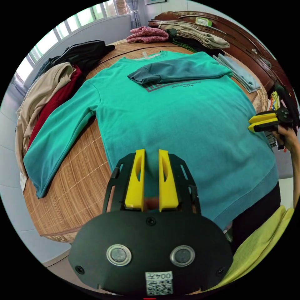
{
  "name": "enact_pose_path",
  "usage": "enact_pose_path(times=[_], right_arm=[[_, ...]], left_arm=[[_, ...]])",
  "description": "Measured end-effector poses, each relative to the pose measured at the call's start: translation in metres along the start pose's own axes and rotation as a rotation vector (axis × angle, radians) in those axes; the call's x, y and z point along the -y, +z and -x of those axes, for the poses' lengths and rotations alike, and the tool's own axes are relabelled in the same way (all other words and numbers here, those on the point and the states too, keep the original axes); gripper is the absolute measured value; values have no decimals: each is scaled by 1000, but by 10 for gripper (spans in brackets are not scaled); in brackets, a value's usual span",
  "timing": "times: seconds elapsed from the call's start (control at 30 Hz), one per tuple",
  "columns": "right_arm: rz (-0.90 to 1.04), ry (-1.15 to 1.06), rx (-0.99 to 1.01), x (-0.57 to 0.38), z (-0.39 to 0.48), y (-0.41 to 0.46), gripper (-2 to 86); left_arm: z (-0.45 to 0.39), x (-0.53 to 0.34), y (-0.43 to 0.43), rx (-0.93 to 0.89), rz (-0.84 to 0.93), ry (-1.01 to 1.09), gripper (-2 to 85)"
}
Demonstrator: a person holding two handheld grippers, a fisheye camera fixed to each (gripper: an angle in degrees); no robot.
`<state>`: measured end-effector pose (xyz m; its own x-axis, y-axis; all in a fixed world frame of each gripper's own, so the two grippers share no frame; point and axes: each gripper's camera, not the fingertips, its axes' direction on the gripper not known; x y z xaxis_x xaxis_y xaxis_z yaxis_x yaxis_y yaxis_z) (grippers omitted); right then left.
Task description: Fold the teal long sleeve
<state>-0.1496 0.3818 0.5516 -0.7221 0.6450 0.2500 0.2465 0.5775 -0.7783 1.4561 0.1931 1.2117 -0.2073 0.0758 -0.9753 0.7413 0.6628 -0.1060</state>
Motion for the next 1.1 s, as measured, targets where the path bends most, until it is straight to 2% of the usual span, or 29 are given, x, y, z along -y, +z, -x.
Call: enact_pose_path(times=[0.17,0.57,0.63,0.7,0.73,0.83,0.97,1.1], right_arm=[[24,-30,-42,-15,-14,15,90],[-295,-43,16,-140,-73,16,108],[-310,-41,79,-159,-89,7,125],[-347,-46,120,-176,-101,-4,133],[-400,-36,141,-190,-110,-11,137],[-461,1,158,-214,-133,-19,138],[-418,0,178,-223,-144,-12,138],[-403,-33,68,-236,-140,-9,133]], left_arm=[[9,-2,2,-13,-2,-6,75],[37,-3,6,-33,6,-18,79],[50,-1,3,-99,20,-65,85],[76,7,-9,-300,-6,-155,94],[82,9,-13,-335,-36,-176,96],[105,37,-31,-355,-126,-212,103],[119,100,-23,-340,-91,-203,112],[135,146,-3,-345,-38,-260,119]])
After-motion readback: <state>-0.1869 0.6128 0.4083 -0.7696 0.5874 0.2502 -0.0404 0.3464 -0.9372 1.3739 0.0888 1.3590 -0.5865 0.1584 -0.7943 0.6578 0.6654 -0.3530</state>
